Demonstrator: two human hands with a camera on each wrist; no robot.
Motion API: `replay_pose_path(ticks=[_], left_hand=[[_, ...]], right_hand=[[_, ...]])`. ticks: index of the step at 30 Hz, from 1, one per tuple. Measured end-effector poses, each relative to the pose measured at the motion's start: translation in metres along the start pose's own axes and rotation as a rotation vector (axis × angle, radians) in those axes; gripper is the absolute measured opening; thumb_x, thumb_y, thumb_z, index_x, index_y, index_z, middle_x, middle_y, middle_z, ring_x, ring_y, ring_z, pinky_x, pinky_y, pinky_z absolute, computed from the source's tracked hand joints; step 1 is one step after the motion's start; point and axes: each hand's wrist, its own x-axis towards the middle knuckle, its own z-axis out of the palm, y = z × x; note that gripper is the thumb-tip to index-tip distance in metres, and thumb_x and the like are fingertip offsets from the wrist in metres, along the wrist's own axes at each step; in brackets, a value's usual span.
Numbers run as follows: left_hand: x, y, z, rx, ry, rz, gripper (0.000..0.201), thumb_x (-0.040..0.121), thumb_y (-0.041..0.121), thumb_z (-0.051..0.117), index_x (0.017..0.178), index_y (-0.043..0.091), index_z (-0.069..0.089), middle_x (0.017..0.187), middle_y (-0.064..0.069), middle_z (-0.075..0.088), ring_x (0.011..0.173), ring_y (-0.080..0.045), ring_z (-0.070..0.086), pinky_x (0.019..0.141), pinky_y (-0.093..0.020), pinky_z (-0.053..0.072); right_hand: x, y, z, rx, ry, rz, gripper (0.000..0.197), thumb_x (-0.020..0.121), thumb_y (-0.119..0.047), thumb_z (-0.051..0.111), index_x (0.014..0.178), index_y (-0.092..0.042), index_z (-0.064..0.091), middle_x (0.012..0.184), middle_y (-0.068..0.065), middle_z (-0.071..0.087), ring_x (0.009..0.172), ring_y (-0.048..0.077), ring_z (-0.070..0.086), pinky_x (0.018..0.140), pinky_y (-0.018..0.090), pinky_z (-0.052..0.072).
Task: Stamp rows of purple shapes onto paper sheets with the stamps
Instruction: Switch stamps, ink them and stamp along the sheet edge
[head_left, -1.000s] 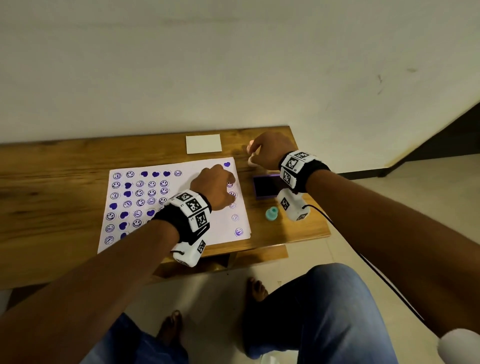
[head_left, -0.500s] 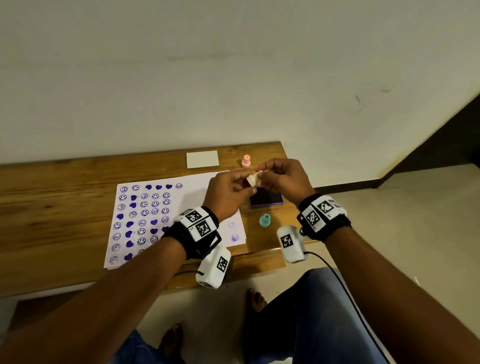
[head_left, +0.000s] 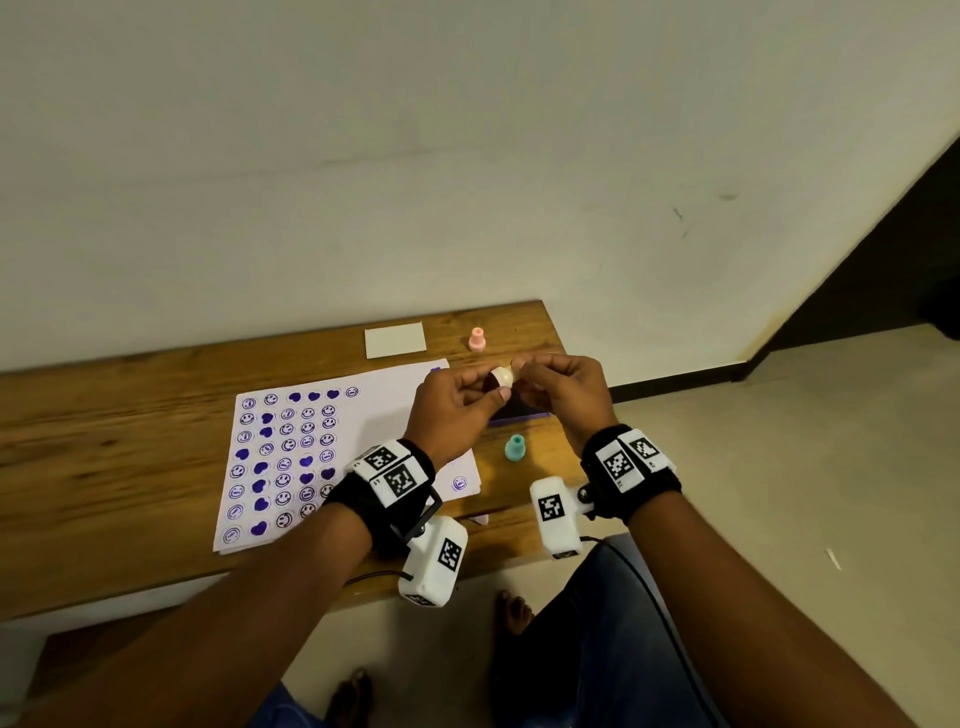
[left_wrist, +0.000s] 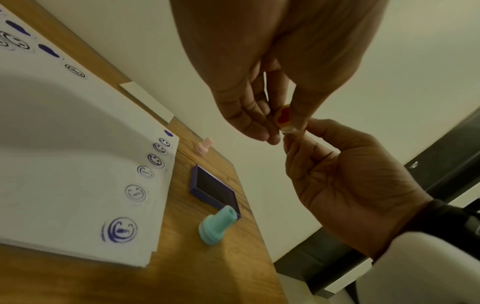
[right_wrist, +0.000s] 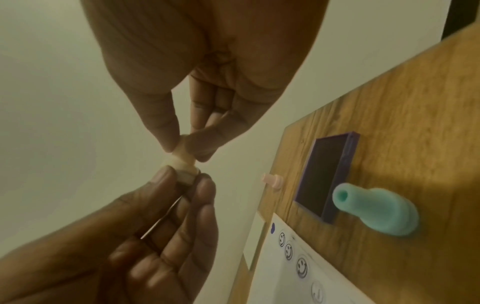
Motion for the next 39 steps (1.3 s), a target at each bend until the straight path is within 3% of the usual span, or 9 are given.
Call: replay_pose_path(ticks=[4,10,13,16,19,24,29,36,39], left_hand=[[-0.004,-0.003,0.006,-0.061,0.005,-0.044,0.034,0.085,0.015,0.071,0.118,0.012,0.067,0.100,-0.003,0.074,0.095,-0.017,0.071,0.090,-0.041,0.056],[-0.006,-0.004,0.008,-0.072,0.056,-0.058,0.017,0.080,0.016,0.075,0.096,0.022,0.073,0.088,-0.003,0.075,0.084,-0.018,0.073,0.083,-0.040,0.059],[-0.007,-0.002,0.008,-0.084,0.059,-0.047,0.032,0.078,0.018,0.078,0.108,0.015,0.071,0.092,0.000,0.075,0.086,-0.013,0.072,0.082,-0.032,0.059],[-0.007,-0.002,0.008,-0.097,0.062,-0.037,0.037,0.075,0.021,0.080,0.110,0.013,0.070,0.094,0.001,0.075,0.086,-0.008,0.071,0.080,-0.026,0.059],[-0.005,-0.004,0.008,-0.082,0.048,-0.039,0.033,0.078,0.022,0.078,0.109,0.012,0.071,0.093,-0.002,0.076,0.087,-0.013,0.073,0.084,-0.034,0.059],[-0.004,-0.005,0.007,-0.022,0.014,0.000,0.031,0.082,0.019,0.075,0.112,0.012,0.071,0.094,0.000,0.076,0.087,-0.012,0.072,0.081,-0.031,0.060],[-0.001,-0.006,0.005,-0.096,0.065,-0.044,0.026,0.083,0.014,0.073,0.107,0.005,0.070,0.086,-0.007,0.075,0.081,-0.017,0.074,0.076,-0.030,0.060],[0.008,-0.025,-0.013,0.247,-0.027,0.016,0.038,0.081,0.008,0.074,0.116,0.020,0.069,0.103,0.009,0.069,0.087,0.001,0.064,0.072,-0.009,0.048],[0.024,-0.032,-0.020,0.254,-0.003,-0.042,0.035,0.079,0.004,0.075,0.109,0.020,0.071,0.101,0.007,0.069,0.086,-0.009,0.068,0.070,-0.019,0.055]], right_hand=[[-0.006,0.009,0.003,0.068,0.107,0.006,0.008,0.086,-0.006,0.073,0.086,0.000,0.078,0.090,0.028,0.073,0.078,0.032,0.067,0.077,0.042,0.058],[-0.011,0.011,0.007,0.095,0.129,-0.009,0.010,0.085,-0.002,0.071,0.082,0.006,0.075,0.086,0.032,0.070,0.074,0.033,0.064,0.078,0.047,0.058],[-0.010,0.012,0.007,0.079,0.131,-0.022,0.009,0.084,0.000,0.069,0.084,0.007,0.074,0.084,0.030,0.071,0.075,0.032,0.065,0.078,0.047,0.060],[-0.008,0.014,0.006,0.098,0.129,0.004,0.008,0.085,0.000,0.068,0.081,0.004,0.075,0.076,0.021,0.069,0.072,0.027,0.066,0.073,0.041,0.060],[-0.007,0.018,0.001,0.176,0.080,0.080,0.007,0.088,-0.006,0.072,0.086,0.001,0.076,0.065,0.006,0.069,0.060,0.015,0.064,0.065,0.028,0.056],[-0.004,0.023,-0.005,0.221,0.003,0.099,0.020,0.088,-0.011,0.075,0.100,0.004,0.074,0.088,0.015,0.076,0.073,0.018,0.068,0.067,0.025,0.057],[0.002,0.022,-0.014,0.468,0.181,0.115,0.012,0.090,-0.006,0.071,0.099,0.002,0.075,0.086,0.009,0.076,0.073,0.011,0.069,0.063,0.018,0.056],[0.002,0.034,-0.025,-0.046,0.217,0.035,0.017,0.083,-0.016,0.081,0.096,-0.006,0.078,0.088,0.008,0.079,0.087,0.020,0.075,0.075,0.030,0.060],[0.002,0.043,-0.024,-0.035,0.308,0.056,0.016,0.080,-0.015,0.083,0.094,-0.011,0.077,0.088,0.004,0.079,0.087,0.017,0.076,0.076,0.030,0.062]])
